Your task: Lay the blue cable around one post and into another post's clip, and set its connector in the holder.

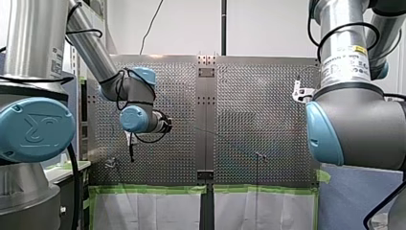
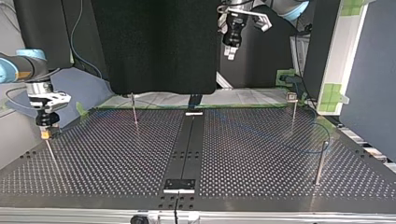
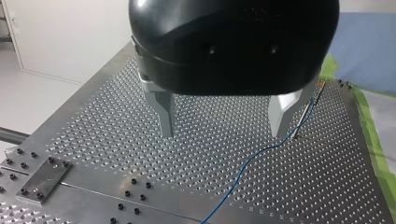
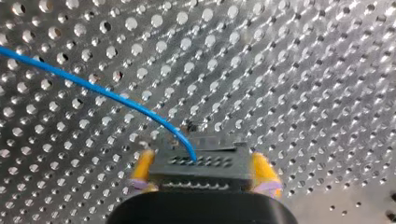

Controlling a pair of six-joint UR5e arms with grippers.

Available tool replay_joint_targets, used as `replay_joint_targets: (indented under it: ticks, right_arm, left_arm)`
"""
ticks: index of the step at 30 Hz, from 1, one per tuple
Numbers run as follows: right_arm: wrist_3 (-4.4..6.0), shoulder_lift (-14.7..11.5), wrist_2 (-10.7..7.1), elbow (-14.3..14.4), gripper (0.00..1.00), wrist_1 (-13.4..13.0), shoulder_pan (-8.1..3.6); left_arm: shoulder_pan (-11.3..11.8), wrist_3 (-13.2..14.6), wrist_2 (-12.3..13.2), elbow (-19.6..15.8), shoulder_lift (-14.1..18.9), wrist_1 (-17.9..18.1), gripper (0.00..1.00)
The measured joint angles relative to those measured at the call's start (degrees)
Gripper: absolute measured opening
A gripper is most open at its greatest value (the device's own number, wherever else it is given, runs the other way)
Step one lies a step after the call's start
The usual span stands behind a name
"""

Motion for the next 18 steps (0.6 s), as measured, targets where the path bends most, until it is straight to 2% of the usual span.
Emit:
replay_joint_targets:
  ticks: [1,5,18]
  right_arm:
    - [0.12,0.0,0.16,0.0,1.0,0.0,0.02]
    - [0.89,0.0,0.48,0.0,1.0,-0.2,0.09]
    - [1.75,-0.2,0.55,0.0,1.0,-0.3,0.27]
  left_arm:
    - [0.0,0.0,0.0,0.0,0.0,0.0,1.0]
    - [0.0,0.0,0.0,0.0,0.0,0.0,1.0]
    - [0.1,0.0,0.0,0.0,0.0,-0.1,1.0]
